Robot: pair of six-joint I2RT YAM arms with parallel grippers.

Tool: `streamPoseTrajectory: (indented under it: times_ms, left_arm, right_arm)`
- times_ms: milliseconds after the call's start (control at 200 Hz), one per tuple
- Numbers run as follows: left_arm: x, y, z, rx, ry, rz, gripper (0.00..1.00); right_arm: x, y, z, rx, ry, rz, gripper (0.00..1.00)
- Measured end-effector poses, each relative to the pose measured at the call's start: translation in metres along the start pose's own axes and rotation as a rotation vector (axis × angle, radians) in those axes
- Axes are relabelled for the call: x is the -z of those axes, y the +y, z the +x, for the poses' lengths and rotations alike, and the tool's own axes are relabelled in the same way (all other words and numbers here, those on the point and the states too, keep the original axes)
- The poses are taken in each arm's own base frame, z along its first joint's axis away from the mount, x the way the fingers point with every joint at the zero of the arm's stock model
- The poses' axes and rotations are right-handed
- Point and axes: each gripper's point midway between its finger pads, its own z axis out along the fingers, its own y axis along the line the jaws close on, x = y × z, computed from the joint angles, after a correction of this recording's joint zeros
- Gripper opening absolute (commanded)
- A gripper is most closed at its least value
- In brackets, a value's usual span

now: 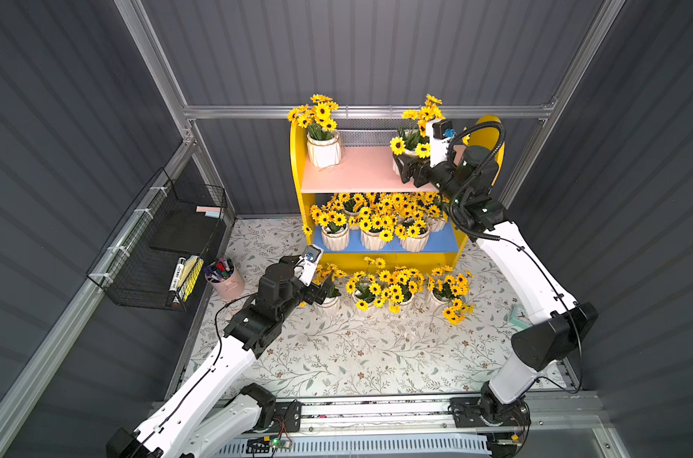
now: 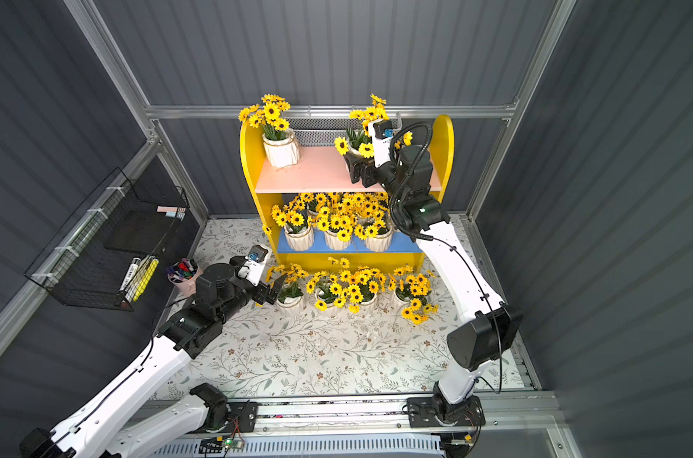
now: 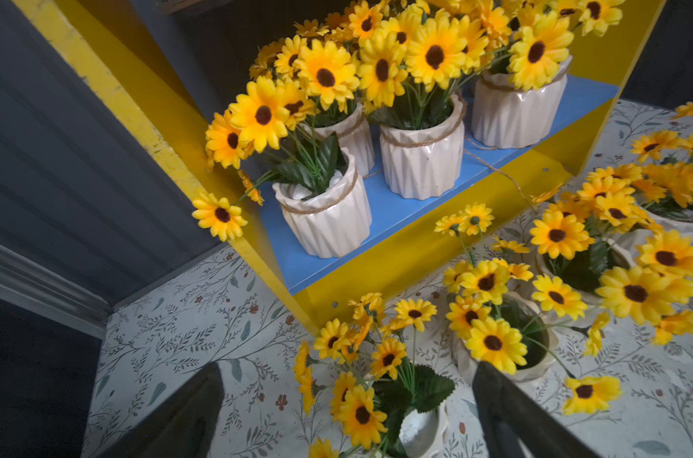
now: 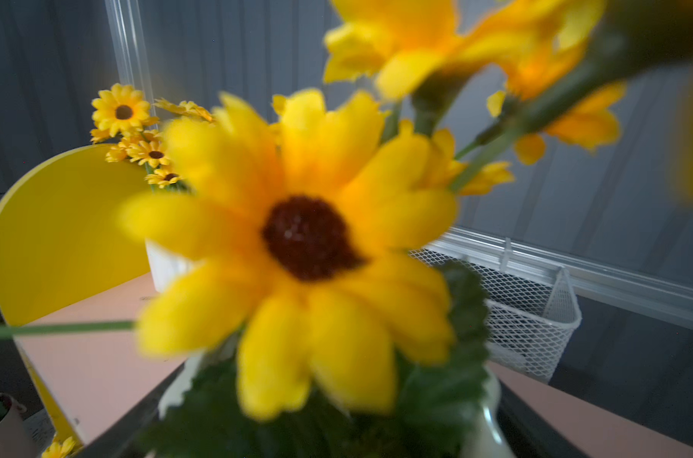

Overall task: Take the sunflower pots off the shelves
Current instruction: Pick up the sunflower pot from the shelf, then place the sunflower pot at the center of the board.

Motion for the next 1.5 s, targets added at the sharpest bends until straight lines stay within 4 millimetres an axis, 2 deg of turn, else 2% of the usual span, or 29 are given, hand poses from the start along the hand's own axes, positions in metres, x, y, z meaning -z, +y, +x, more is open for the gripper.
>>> streamPoseTrajectory:
  times_ms: [160,315,465,615,700,785,900,1045,1136,1241,1391,1501]
  left_arm:
    - [-0.001,0.012,-0.010,-0.002,0.005,-0.030,0.99]
    - [-0.003,0.026,-0.021,0.044,0.000,-0.034,0.99]
    - [-0.001,0.042,-0.027,0.096,0.013,-0.043,1.00]
    - [0.007,0.053,-0.046,0.120,-0.004,-0.038,0.99]
    - [0.012,0.061,-0.057,0.133,-0.013,-0.039,1.00]
    - [0.012,0.071,-0.060,0.156,-0.010,-0.054,0.99]
    - [0.007,0.082,-0.048,0.210,0.032,-0.062,0.99]
    - [0.000,0.084,-0.032,0.265,0.087,-0.056,0.99]
    - [-0.002,0.079,-0.025,0.287,0.104,-0.041,0.99]
    - [-0.004,0.075,-0.015,0.306,0.128,-0.027,0.99]
    - [-0.003,0.068,0.004,0.329,0.171,-0.020,0.99]
    - [0.003,0.062,0.014,0.345,0.187,-0.012,0.99]
  right_arm:
    - [0.021,0.019,-0.006,0.015,-0.014,-0.031,0.00]
    - [0.051,0.041,-0.013,0.029,-0.035,-0.066,0.00]
    - [0.087,0.079,-0.016,0.035,-0.059,-0.141,0.00]
    - [0.122,0.120,-0.007,0.025,-0.066,-0.227,0.00]
    - [0.139,0.146,0.008,0.020,-0.049,-0.283,0.00]
    - [0.153,0.175,0.032,0.017,-0.015,-0.347,0.00]
    - [0.171,0.215,0.073,0.027,0.043,-0.432,0.00]
    - [0.195,0.257,0.125,0.039,0.130,-0.531,0.00]
    - [0.205,0.271,0.148,0.030,0.167,-0.561,0.00]
    - [0.211,0.283,0.165,0.015,0.183,-0.575,0.00]
    - [0.206,0.298,0.193,-0.015,0.213,-0.584,0.00]
    - [0.202,0.310,0.227,-0.011,0.275,-0.588,0.00]
